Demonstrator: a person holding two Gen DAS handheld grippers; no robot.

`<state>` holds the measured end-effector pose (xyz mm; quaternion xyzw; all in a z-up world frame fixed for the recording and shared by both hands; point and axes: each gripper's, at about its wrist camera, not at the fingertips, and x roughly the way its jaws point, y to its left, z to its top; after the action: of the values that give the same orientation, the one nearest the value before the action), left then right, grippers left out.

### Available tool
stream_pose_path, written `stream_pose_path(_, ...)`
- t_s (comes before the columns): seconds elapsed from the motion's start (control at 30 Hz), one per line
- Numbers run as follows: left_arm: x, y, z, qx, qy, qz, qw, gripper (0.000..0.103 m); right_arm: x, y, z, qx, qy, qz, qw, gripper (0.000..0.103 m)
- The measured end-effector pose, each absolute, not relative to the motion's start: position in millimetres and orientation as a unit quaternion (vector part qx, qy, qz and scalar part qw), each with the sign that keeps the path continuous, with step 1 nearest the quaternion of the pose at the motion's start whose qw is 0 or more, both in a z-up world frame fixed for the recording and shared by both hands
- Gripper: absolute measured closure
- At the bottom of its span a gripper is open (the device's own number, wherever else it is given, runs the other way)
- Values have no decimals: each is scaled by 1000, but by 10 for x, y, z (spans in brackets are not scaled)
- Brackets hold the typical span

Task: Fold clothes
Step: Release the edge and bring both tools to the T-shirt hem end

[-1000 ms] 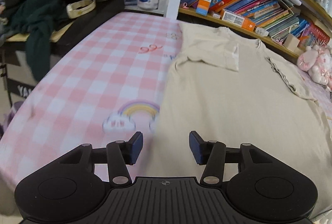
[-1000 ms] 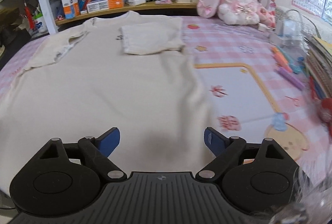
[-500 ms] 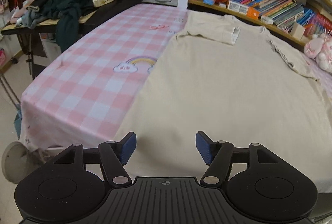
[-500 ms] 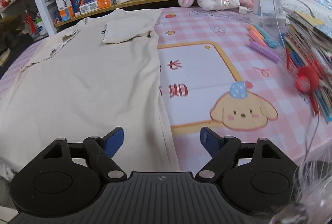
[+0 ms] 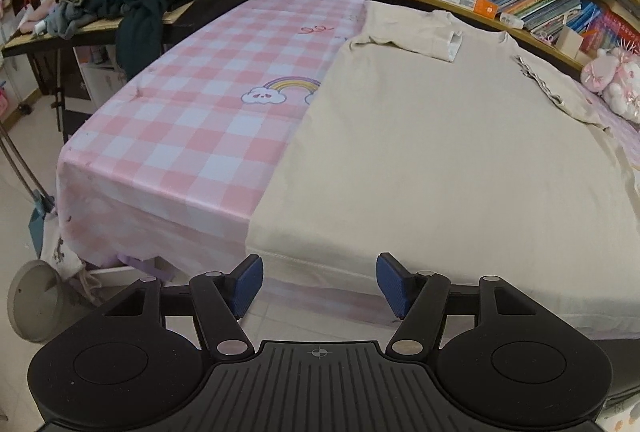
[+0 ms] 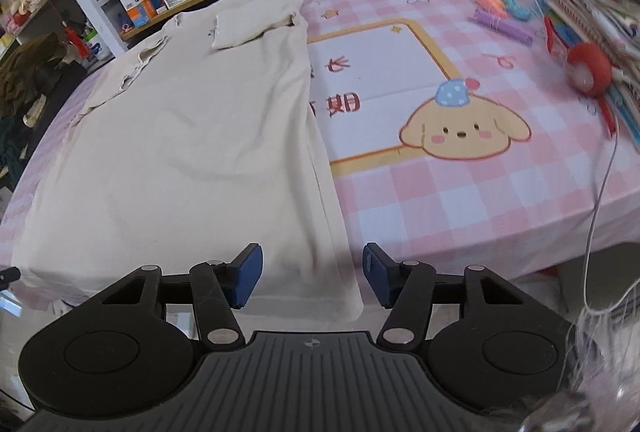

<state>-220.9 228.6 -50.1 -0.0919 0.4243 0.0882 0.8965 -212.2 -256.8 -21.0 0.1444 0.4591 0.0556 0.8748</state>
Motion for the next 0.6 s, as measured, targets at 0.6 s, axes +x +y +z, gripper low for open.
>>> stream_pose_path(0.6,-1941,2803,-791,-92,471,29,877,49,-1889,-2724,-502,170,536,113,819,53)
